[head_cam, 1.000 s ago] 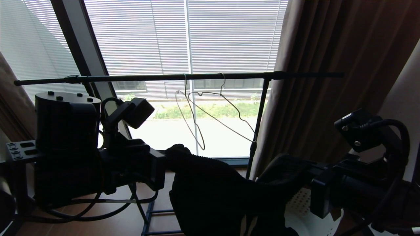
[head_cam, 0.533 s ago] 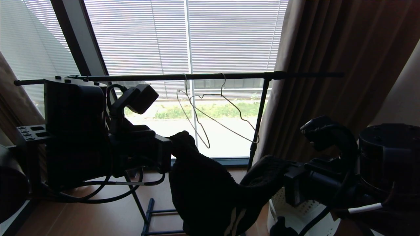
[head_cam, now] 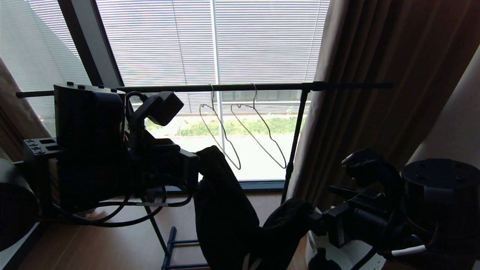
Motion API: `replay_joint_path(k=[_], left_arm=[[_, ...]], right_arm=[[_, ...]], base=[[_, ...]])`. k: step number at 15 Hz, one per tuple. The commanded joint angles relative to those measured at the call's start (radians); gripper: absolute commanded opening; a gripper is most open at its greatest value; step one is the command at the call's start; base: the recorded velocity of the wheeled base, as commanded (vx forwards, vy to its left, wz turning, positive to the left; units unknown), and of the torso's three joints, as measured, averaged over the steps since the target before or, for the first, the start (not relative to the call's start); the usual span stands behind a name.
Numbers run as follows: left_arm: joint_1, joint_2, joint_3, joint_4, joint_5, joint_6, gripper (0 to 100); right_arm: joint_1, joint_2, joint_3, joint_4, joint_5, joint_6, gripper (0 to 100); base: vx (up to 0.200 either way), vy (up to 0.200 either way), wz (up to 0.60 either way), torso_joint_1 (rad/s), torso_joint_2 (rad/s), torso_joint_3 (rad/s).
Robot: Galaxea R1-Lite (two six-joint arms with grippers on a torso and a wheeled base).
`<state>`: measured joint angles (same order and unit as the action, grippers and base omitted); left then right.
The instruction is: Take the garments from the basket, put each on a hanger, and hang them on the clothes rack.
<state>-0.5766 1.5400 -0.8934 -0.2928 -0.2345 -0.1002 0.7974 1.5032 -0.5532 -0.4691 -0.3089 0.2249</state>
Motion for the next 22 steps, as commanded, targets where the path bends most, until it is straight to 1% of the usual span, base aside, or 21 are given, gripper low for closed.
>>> replay_joint_path(k=[1, 3, 5, 6, 7, 9, 10, 11, 12, 15, 17, 18, 19, 21, 22], left_arm=[[0.001, 0.000, -0.013, 0.000, 0.001, -0.001, 0], [0.001, 0.000, -0.032, 0.001, 0.001, -0.001, 0], [0.001, 0.000, -0.039, 0.003, 0.006, -0.001, 0], [0.000, -0.001, -0.056, 0.017, 0.021, -0.001, 0], [0.000, -0.001, -0.067, 0.030, 0.021, -0.001, 0], [0.000, 0.000, -0.091, 0.052, 0.023, 0.001, 0], [0.000, 0.005, -0.116, 0.055, 0.024, 0.001, 0], [0.000, 0.015, -0.137, 0.069, 0.044, 0.001, 0], [0.000, 0.020, -0.157, 0.089, 0.066, 0.001, 0], [0.000, 0.023, -0.157, 0.093, 0.072, 0.001, 0], [-0.002, 0.023, -0.159, 0.095, 0.081, 0.001, 0], [-0.002, 0.023, -0.159, 0.095, 0.081, 0.001, 0], [-0.003, 0.025, -0.154, 0.095, 0.106, 0.004, 0], [0.011, 0.051, -0.177, 0.095, 0.159, 0.002, 0], [0.020, 0.058, -0.183, 0.095, 0.170, 0.002, 0]], right_arm=[[0.000, 0.008, 0.064, -0.034, 0.001, -0.009, 100], [0.003, 0.008, 0.099, -0.051, 0.002, -0.033, 100], [0.005, 0.008, 0.122, -0.083, 0.028, -0.059, 100], [0.005, 0.005, 0.157, -0.123, 0.056, -0.105, 100], [0.006, 0.008, 0.174, -0.143, 0.067, -0.124, 100], [0.009, 0.008, 0.191, -0.197, 0.140, -0.176, 100], [0.009, 0.009, 0.197, -0.221, 0.191, -0.231, 100], [0.009, 0.015, 0.194, -0.233, 0.221, -0.280, 100], [0.009, 0.032, 0.190, -0.246, 0.246, -0.311, 100], [0.009, 0.092, 0.176, -0.342, 0.324, -0.322, 100], [0.011, 0.141, 0.157, -0.398, 0.332, -0.337, 100], [0.011, 0.141, 0.157, -0.398, 0.332, -0.337, 100], [0.009, 0.155, 0.139, -0.441, 0.356, -0.341, 100], [-0.007, 0.124, 0.160, -0.442, 0.419, -0.343, 100], [-0.011, 0.106, 0.179, -0.444, 0.433, -0.343, 100]], base=[[0.000, 0.000, 0.00, 0.000, 0.00, 0.000], [0.000, 0.000, 0.00, 0.000, 0.00, 0.000], [0.000, 0.000, 0.00, 0.000, 0.00, 0.000], [0.000, 0.000, 0.00, 0.000, 0.00, 0.000], [0.000, 0.000, 0.00, 0.000, 0.00, 0.000], [0.000, 0.000, 0.00, 0.000, 0.00, 0.000], [0.000, 0.000, 0.00, 0.000, 0.00, 0.000], [0.000, 0.000, 0.00, 0.000, 0.00, 0.000], [0.000, 0.000, 0.00, 0.000, 0.00, 0.000], [0.000, 0.000, 0.00, 0.000, 0.00, 0.000], [0.000, 0.000, 0.00, 0.000, 0.00, 0.000], [0.000, 0.000, 0.00, 0.000, 0.00, 0.000], [0.000, 0.000, 0.00, 0.000, 0.00, 0.000], [0.000, 0.000, 0.00, 0.000, 0.00, 0.000], [0.000, 0.000, 0.00, 0.000, 0.00, 0.000]])
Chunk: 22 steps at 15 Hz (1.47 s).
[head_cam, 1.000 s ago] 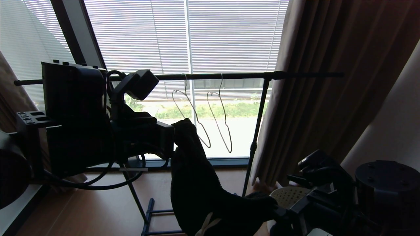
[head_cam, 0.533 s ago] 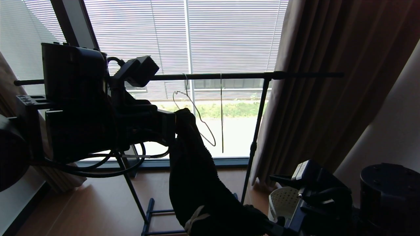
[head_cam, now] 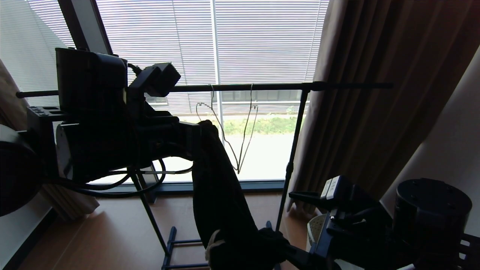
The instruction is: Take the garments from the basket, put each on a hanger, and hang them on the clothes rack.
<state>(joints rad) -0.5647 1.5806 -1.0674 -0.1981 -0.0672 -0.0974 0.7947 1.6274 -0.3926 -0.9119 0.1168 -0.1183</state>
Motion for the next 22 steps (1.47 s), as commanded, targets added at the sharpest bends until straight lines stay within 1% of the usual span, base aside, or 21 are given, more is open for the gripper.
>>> replay_joint_path(k=[1, 3, 4, 6, 7, 8, 10, 12, 13, 15, 16, 18, 19, 22], left_arm=[[0.012, 0.032, -0.020, 0.000, 0.010, -0.001, 0], [0.005, 0.055, -0.049, 0.000, 0.063, -0.002, 0], [0.005, 0.056, -0.051, 0.000, 0.067, -0.002, 0], [-0.009, 0.055, -0.071, 0.008, 0.078, -0.002, 0], [-0.011, 0.053, -0.075, 0.026, 0.080, -0.001, 0], [-0.017, 0.041, -0.075, 0.048, 0.076, -0.001, 0], [-0.034, 0.004, -0.048, 0.048, 0.072, 0.001, 0], [-0.049, -0.018, -0.014, 0.048, 0.072, 0.001, 0], [-0.049, -0.019, -0.009, 0.048, 0.072, 0.001, 0], [-0.049, -0.022, -0.008, 0.048, 0.072, 0.001, 0], [-0.049, -0.022, -0.009, 0.048, 0.073, 0.001, 0], [-0.055, -0.019, -0.009, 0.048, 0.072, 0.001, 0], [-0.064, -0.019, -0.009, 0.046, 0.073, 0.001, 0], [-0.084, -0.021, -0.012, 0.046, 0.076, 0.001, 0]], right_arm=[[-0.008, -0.038, 0.047, -0.013, 0.040, -0.001, 100], [-0.008, -0.054, 0.089, -0.051, 0.076, -0.004, 100], [-0.008, -0.054, 0.093, -0.058, 0.076, -0.006, 100], [-0.008, -0.047, 0.116, -0.124, 0.089, -0.004, 100], [-0.008, -0.047, 0.115, -0.131, 0.092, -0.004, 100], [-0.008, -0.044, 0.103, -0.134, 0.092, -0.004, 100], [-0.006, -0.006, 0.067, -0.134, 0.089, -0.007, 100], [-0.003, 0.051, 0.004, -0.130, 0.086, -0.014, 100], [0.003, 0.071, -0.020, -0.124, 0.084, -0.030, 100], [0.043, 0.078, -0.046, -0.104, 0.063, -0.041, 100], [0.074, 0.078, -0.068, -0.062, 0.035, -0.044, 100], [0.103, 0.083, -0.089, -0.038, 0.021, -0.046, 100], [0.115, 0.083, -0.095, -0.027, 0.003, -0.046, 100], [0.118, 0.084, -0.098, -0.021, -0.003, -0.044, 100]], base=[[0.000, 0.000, 0.00, 0.000, 0.00, 0.000], [0.000, 0.000, 0.00, 0.000, 0.00, 0.000], [0.000, 0.000, 0.00, 0.000, 0.00, 0.000], [0.000, 0.000, 0.00, 0.000, 0.00, 0.000], [0.000, 0.000, 0.00, 0.000, 0.00, 0.000], [0.000, 0.000, 0.00, 0.000, 0.00, 0.000], [0.000, 0.000, 0.00, 0.000, 0.00, 0.000], [0.000, 0.000, 0.00, 0.000, 0.00, 0.000], [0.000, 0.000, 0.00, 0.000, 0.00, 0.000], [0.000, 0.000, 0.00, 0.000, 0.00, 0.000], [0.000, 0.000, 0.00, 0.000, 0.00, 0.000], [0.000, 0.000, 0.00, 0.000, 0.00, 0.000], [0.000, 0.000, 0.00, 0.000, 0.00, 0.000], [0.000, 0.000, 0.00, 0.000, 0.00, 0.000]])
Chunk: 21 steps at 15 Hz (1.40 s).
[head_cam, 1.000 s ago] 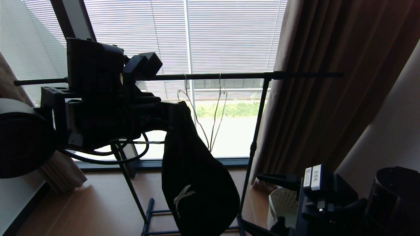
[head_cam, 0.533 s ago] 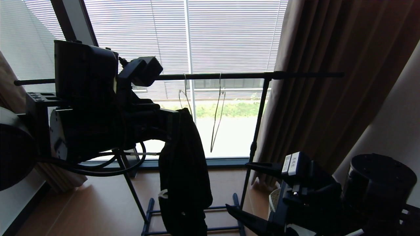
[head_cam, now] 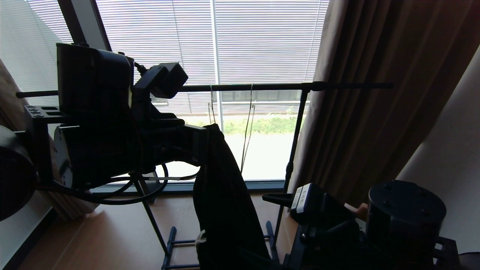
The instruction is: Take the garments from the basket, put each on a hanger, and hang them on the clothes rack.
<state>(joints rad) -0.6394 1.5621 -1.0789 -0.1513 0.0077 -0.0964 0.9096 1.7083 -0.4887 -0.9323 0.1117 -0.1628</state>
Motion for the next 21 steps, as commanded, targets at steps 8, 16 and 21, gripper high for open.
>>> replay_joint_path(k=[8, 16, 21], left_arm=[[-0.025, -0.007, 0.002, -0.002, 0.000, 0.000, 0], [-0.026, -0.025, 0.027, -0.004, -0.005, -0.002, 0], [-0.022, -0.051, 0.073, -0.004, -0.014, -0.003, 0]], right_arm=[[0.020, 0.171, -0.065, -0.010, -0.063, 0.009, 100], [-0.047, 0.241, -0.057, -0.014, -0.073, 0.071, 0], [-0.097, 0.261, -0.039, -0.112, -0.075, 0.129, 0]], base=[[0.000, 0.000, 0.00, 0.000, 0.00, 0.000], [0.000, 0.000, 0.00, 0.000, 0.00, 0.000], [0.000, 0.000, 0.00, 0.000, 0.00, 0.000]])
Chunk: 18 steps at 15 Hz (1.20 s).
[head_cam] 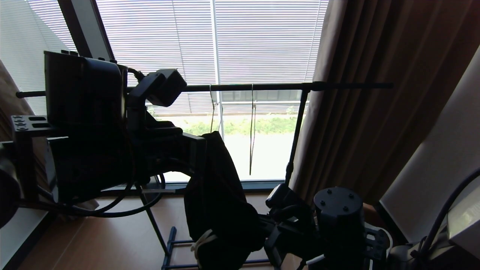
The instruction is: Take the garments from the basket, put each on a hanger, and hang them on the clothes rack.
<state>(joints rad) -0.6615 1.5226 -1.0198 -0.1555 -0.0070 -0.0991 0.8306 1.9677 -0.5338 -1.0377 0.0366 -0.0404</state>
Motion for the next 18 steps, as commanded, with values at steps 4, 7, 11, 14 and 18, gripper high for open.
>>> replay_joint_path(k=[4, 7, 11, 14, 18], left_arm=[[0.019, -0.041, 0.078, 0.001, -0.106, 0.001, 0], [0.028, -0.048, 0.162, -0.001, -0.166, 0.013, 0], [0.066, -0.087, 0.225, -0.009, -0.263, 0.068, 0], [0.065, -0.091, 0.248, -0.007, -0.263, 0.072, 100], [0.077, -0.140, 0.287, -0.002, -0.257, 0.104, 100]], right_arm=[[-0.107, -0.044, 0.014, -0.064, 0.002, 0.067, 0], [-0.159, -0.142, 0.015, -0.058, 0.000, 0.093, 0], [-0.220, -0.224, 0.006, -0.047, 0.000, 0.100, 0], [-0.220, -0.243, -0.002, -0.027, -0.001, 0.100, 0], [-0.249, -0.305, -0.012, 0.036, -0.017, 0.102, 0]], base=[[0.000, 0.000, 0.00, 0.000, 0.00, 0.000], [0.000, 0.000, 0.00, 0.000, 0.00, 0.000], [0.000, 0.000, 0.00, 0.000, 0.00, 0.000], [0.000, 0.000, 0.00, 0.000, 0.00, 0.000], [0.000, 0.000, 0.00, 0.000, 0.00, 0.000]])
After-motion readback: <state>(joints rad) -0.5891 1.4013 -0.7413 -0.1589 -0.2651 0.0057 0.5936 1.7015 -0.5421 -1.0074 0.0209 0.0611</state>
